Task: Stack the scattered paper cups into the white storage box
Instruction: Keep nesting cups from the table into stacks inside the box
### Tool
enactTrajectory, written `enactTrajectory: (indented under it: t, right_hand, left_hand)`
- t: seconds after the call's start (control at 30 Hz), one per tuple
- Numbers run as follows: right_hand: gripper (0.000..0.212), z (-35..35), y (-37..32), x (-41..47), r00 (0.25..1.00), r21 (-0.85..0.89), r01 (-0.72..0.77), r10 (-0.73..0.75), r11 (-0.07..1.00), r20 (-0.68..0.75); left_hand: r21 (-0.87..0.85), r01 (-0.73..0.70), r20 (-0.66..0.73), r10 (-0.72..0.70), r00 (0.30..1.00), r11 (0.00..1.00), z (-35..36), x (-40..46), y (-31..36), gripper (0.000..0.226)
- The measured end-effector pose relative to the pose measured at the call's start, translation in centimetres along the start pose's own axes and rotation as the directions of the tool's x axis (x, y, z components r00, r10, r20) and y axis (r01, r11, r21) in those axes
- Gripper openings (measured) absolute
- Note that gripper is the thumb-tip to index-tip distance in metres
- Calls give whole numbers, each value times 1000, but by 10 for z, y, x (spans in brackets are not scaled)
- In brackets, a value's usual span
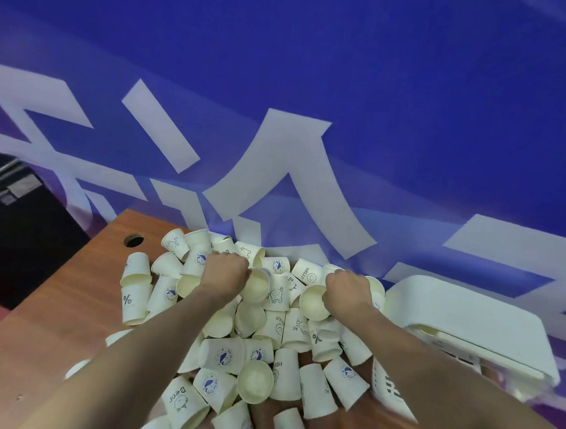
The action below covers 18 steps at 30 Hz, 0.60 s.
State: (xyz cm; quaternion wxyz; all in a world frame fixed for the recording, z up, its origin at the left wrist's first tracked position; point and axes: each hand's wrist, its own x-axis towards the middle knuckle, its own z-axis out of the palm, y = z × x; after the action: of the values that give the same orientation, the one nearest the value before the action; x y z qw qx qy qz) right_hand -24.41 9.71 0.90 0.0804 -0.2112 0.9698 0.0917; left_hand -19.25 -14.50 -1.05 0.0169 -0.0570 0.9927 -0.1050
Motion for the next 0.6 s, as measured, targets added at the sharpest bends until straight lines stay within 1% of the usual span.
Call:
enactTrajectory:
  t: [0.07,0.13,0.2,0.3,0.37,0.47,0.6]
  right_hand:
    - [16,-6,6,-16,999,102,-41,41,994,-1]
    - [7,-9,13,-31,997,195,-69,72,978,-10]
    - [2,-11,24,-48,996,247,-81,89,966,-24]
    - [10,-10,41,-72,993,270,-83,103,959,-62]
    - [14,-9,55,-90,990,282,-104,128,954,-65]
    - [11,-6,80,-114,987,292,-137,156,946,-41]
    - [15,5,117,-147,979,335,-190,203,923,-3]
  left_hand:
    - [-23,-2,-12,2,1000,1000,-10,-9,8,31]
    - [-39,-20,-25,19,1000,999,-20,-17,17,33]
    - [-28,-53,-32,52,998,998,-31,-26,31,34]
    - [-25,-88,-48,87,995,996,-46,-38,54,33]
    - [-59,-114,-49,112,993,992,-55,-44,71,34]
    - [-126,-165,-35,161,986,978,-66,-54,99,31]
    - [-200,-231,-5,235,972,952,-76,-65,144,28]
